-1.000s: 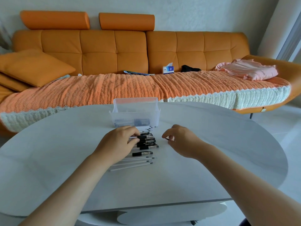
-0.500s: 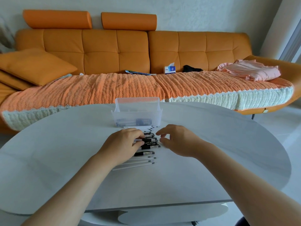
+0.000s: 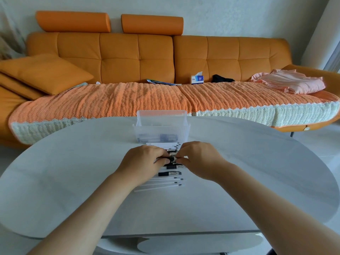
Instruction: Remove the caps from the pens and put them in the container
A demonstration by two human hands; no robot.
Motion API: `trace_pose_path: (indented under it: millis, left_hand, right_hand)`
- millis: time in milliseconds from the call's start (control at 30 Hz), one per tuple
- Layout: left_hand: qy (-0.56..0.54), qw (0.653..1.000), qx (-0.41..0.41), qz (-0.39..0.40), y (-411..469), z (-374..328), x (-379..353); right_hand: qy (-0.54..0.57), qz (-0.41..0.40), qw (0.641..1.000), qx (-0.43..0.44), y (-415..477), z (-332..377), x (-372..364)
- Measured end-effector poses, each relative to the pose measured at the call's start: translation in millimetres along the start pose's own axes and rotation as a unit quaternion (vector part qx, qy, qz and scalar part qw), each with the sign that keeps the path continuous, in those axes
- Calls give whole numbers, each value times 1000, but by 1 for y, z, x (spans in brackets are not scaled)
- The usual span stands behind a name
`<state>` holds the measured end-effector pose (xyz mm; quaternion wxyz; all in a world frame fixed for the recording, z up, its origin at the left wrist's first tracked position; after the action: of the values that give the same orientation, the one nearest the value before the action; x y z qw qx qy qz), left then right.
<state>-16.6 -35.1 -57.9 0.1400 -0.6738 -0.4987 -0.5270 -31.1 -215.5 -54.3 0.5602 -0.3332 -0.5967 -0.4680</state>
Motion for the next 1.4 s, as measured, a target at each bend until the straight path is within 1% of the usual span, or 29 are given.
trace_pose_path:
  millis: [167, 300, 400, 633, 700, 833, 933, 1100, 1267, 1400]
  left_hand:
    - [15, 1000, -1, 8, 1, -1, 1]
    - [26, 1000, -3, 5, 2, 0, 6]
    - [26, 1000, -9, 14, 3, -1, 5]
    - [26, 999, 12, 31, 3, 3, 3]
    - [23, 999, 20, 46, 3, 4, 3]
    - [18, 997, 22, 67, 4, 4, 0]
    - [15, 997, 20, 72, 4, 4, -2]
    - [-17, 997, 37, 58, 3, 5, 1]
    - [19, 999, 17, 39, 3, 8, 6]
    - [9, 999, 22, 30, -1, 15, 11]
  right_hand:
    - [26, -34, 999, -10, 2, 2, 5]
    - [79, -29, 996, -27, 5, 2, 8]
    - [82, -32, 996, -30, 6, 1, 9]
    - [66, 35, 997, -13, 4, 3, 4]
    - [55, 40, 998, -13, 4, 3, 3]
    - [52, 3, 998, -35, 3, 2, 5]
    - [58, -7, 998, -33, 3, 2, 5]
    - [77, -2, 996, -33, 3, 1, 7]
    - [76, -28, 996, -44, -1, -5, 10]
    - [78, -40, 995, -46, -1, -8, 8]
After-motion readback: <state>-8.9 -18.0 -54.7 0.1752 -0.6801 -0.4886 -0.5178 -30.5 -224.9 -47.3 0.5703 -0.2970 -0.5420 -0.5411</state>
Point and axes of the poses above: each hand's wrist, its own y-axis towards the middle knuckle, its own x-axis out of the back of the hand, z = x × y, the point moved 3 cm from there along y, towards the middle knuckle, and after that the axes turned 5 degrees about -y, right-handed, at the moved point
